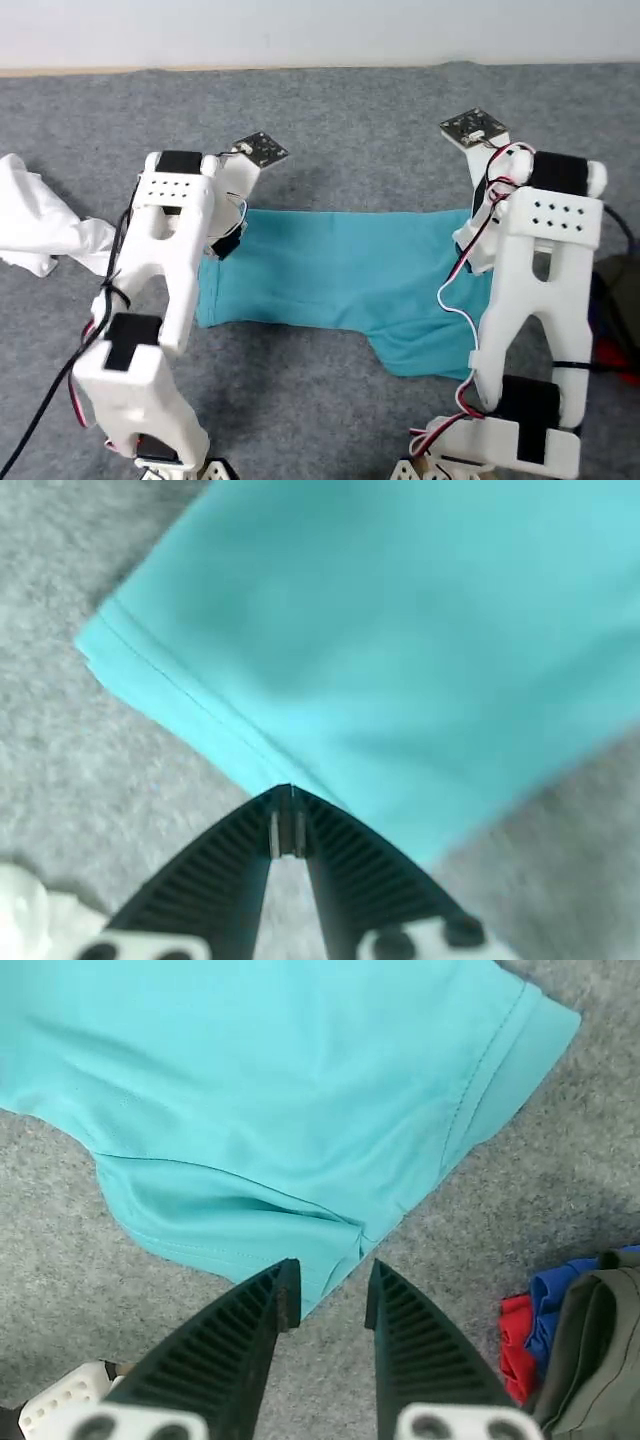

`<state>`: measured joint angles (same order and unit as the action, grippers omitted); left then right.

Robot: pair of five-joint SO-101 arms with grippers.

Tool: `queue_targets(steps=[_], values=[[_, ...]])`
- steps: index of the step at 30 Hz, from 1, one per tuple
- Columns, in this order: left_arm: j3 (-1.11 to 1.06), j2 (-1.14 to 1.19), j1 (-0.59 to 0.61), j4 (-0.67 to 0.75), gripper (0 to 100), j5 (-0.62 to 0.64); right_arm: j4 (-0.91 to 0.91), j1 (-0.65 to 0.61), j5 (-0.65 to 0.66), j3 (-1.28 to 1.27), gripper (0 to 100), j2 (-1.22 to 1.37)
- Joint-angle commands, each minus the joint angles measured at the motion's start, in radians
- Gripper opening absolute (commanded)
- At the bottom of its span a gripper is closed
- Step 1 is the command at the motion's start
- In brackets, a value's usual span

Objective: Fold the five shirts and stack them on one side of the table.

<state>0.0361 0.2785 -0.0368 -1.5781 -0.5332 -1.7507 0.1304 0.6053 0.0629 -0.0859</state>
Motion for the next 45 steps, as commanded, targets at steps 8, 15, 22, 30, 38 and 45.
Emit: queue_targets(steps=[8, 15, 22, 30, 38, 45], values=[[-0.226, -0.1, -0.032, -0.021, 0, -0.133, -0.041, -0.004, -0.003, 0.006, 11.6, -0.05], [-0.394, -0.015, -0.028, 0.149, 0, -0.138, -0.041, -0.002, -0.003, 0.006, 11.6, -0.05], [-0.282, -0.044, -0.035, 0.003, 0, -0.141, -0.041, -0.005, -0.003, 0.006, 11.6, -0.051], [-0.242, -0.276, -0.121, -0.146, 0, -0.14, -0.041, -0.007, -0.003, 0.006, 11.6, -0.051], [-0.358, -0.33, -0.269, 0.04, 0, -0.055, -0.041, -0.008, -0.009, 0.006, 11.6, -0.051], [-0.631, -0.33, -0.336, 0.324, 0, -0.046, -0.041, -0.008, -0.009, 0.006, 11.6, -0.051]])
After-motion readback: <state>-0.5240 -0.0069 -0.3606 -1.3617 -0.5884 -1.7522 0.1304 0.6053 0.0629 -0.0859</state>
